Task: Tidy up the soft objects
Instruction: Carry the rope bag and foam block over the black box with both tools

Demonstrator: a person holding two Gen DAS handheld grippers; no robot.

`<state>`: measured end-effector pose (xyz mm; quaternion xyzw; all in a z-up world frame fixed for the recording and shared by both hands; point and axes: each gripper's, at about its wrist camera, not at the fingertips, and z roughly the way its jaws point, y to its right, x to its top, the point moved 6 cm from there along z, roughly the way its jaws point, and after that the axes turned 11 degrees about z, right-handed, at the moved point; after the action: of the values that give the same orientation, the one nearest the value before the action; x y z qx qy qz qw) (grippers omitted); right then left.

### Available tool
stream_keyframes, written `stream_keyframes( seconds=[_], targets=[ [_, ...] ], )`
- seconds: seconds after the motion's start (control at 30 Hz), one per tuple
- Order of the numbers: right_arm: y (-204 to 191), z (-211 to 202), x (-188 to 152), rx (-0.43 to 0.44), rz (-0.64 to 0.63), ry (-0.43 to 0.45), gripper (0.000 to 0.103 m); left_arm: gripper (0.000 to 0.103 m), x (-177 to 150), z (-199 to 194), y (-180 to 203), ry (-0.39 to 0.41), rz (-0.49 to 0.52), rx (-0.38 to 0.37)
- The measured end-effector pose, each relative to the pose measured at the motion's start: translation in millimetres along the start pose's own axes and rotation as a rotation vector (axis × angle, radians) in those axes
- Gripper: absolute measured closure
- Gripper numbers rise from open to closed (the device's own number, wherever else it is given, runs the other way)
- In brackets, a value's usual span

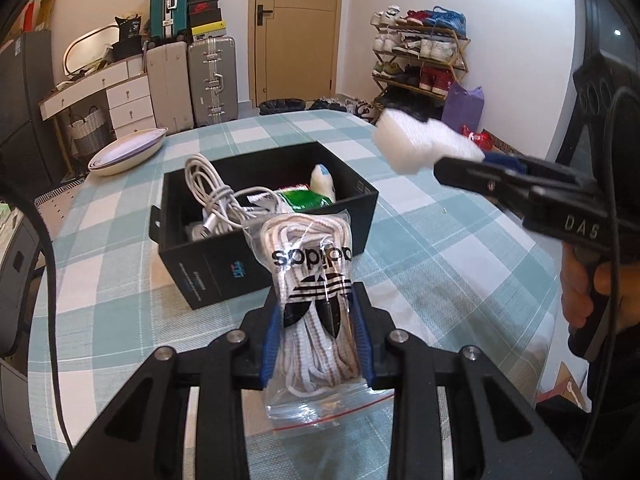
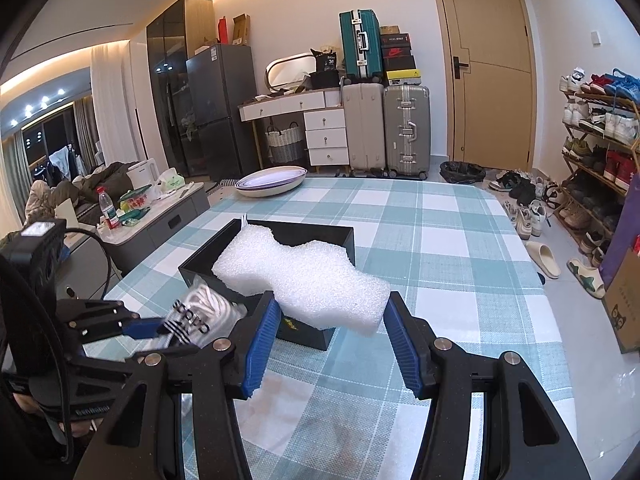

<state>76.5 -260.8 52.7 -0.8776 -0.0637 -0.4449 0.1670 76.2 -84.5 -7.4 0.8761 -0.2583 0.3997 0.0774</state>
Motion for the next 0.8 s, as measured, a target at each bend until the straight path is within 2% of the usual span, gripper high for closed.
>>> stream_keyframes(
  seconds=[0.27, 0.8],
  targets=[
    [-3, 5, -4, -0.012, -0.012, -0.012, 0.049, 0.072, 16, -11, -29, 0.035, -0.044, 0.026],
    [-5, 18, -5, -0.062, -0.007, -0.022, 0.049, 0.072, 37, -7, -77, 0.070, -0.105, 0.085]
  ],
)
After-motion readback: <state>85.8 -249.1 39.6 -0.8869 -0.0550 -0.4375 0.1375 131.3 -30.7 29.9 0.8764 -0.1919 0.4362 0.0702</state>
